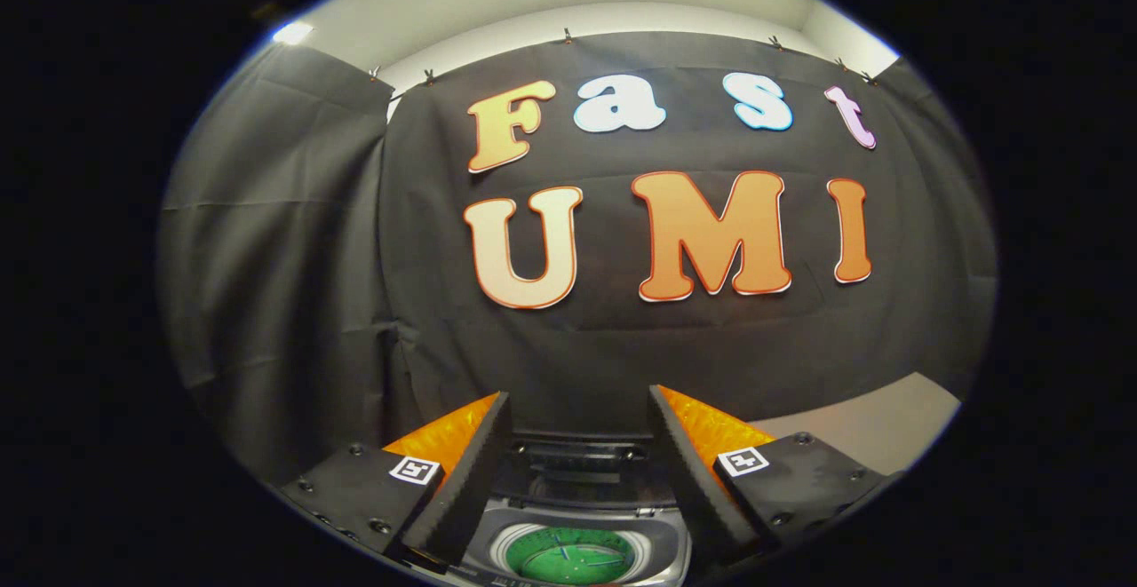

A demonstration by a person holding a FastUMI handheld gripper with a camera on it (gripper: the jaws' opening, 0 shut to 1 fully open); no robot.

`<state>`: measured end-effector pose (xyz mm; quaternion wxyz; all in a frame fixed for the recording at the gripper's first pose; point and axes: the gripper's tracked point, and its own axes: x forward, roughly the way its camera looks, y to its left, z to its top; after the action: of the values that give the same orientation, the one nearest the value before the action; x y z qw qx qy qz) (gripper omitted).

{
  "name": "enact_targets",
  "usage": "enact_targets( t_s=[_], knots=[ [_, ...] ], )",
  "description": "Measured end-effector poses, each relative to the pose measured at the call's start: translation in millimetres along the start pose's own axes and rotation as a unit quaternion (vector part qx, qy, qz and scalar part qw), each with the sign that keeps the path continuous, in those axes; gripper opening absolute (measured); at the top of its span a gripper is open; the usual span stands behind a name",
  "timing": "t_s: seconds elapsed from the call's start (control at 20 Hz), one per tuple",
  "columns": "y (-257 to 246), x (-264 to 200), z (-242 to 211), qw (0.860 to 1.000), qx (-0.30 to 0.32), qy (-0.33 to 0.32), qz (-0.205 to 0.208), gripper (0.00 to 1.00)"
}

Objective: Put the clothes into the washing machine and then close the washing machine lid.

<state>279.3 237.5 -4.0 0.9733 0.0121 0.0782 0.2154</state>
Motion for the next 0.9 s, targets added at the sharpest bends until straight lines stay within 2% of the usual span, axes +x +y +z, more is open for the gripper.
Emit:
enact_targets(
  t_s=[0.2, 0.55, 0.9],
  knots=[
    [-33, 59, -5, 1.000, -0.012, 0.028, -0.007, 0.98],
    [-62, 147, -67, 0.995, 0.005, 0.101, -0.021, 0.98],
    [-74, 189, -122, 0.983, 0.040, 0.173, -0.041, 0.98]
  ],
)
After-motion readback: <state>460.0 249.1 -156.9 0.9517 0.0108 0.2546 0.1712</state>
